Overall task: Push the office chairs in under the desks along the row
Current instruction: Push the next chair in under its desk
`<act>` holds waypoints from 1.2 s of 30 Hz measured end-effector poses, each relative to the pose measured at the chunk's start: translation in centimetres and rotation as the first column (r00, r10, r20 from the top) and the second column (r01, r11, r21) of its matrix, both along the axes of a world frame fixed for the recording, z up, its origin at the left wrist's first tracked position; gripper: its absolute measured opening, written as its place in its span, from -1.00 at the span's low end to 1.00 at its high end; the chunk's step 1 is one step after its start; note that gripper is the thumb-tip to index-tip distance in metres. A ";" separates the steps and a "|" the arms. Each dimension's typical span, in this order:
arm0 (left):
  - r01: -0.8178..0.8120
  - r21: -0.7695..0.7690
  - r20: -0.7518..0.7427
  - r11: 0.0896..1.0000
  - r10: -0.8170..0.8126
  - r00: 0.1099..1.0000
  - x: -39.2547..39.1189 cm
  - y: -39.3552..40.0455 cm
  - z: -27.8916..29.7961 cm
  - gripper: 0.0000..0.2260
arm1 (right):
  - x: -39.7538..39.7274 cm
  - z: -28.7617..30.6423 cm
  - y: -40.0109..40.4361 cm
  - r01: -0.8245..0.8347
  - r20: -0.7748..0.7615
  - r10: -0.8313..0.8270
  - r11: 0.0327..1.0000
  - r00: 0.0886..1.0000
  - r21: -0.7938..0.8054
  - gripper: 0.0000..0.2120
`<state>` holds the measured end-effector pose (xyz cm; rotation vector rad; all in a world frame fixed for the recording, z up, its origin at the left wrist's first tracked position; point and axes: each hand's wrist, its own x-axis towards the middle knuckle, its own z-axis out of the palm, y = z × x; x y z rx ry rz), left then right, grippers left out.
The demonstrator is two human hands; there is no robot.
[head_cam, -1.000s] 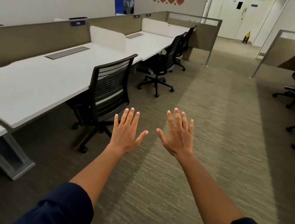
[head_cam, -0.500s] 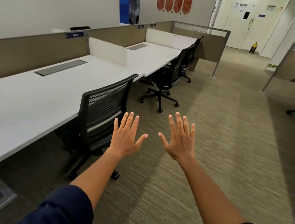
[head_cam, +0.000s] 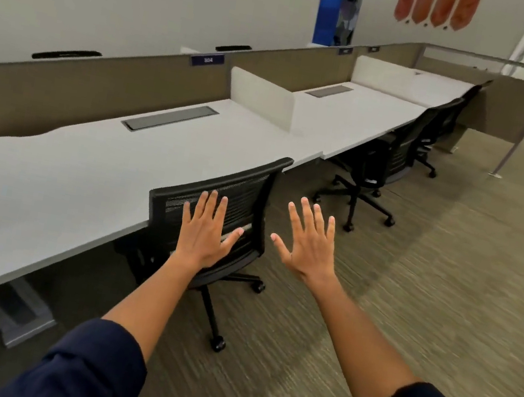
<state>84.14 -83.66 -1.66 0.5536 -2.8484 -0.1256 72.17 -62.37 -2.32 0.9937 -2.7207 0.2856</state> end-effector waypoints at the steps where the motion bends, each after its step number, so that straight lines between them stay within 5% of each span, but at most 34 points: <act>1: -0.031 0.005 -0.001 0.999 0.031 1.000 -1.7 -0.3 0.4 -0.24 | -2.2 0.2 -0.7 -0.036 0.005 0.036 0.999 0.999 0.016 -0.21; 11: -0.287 -0.022 0.020 0.958 0.288 0.957 -9.9 -5.5 1.6 -0.19 | -16.5 1.4 -9.0 -0.319 0.051 0.318 0.947 0.947 0.033 -0.17; 23: -0.458 0.060 0.097 0.887 0.452 0.887 -10.3 -12.4 0.8 -0.24 | -20.9 0.4 -19.2 -0.459 0.204 0.431 0.881 0.879 0.115 -0.26; 36: -0.533 0.000 0.167 0.846 0.526 0.834 -10.4 -10.7 0.3 -0.30 | -25.0 1.1 -19.1 -0.525 0.062 0.522 0.835 0.850 0.164 -0.28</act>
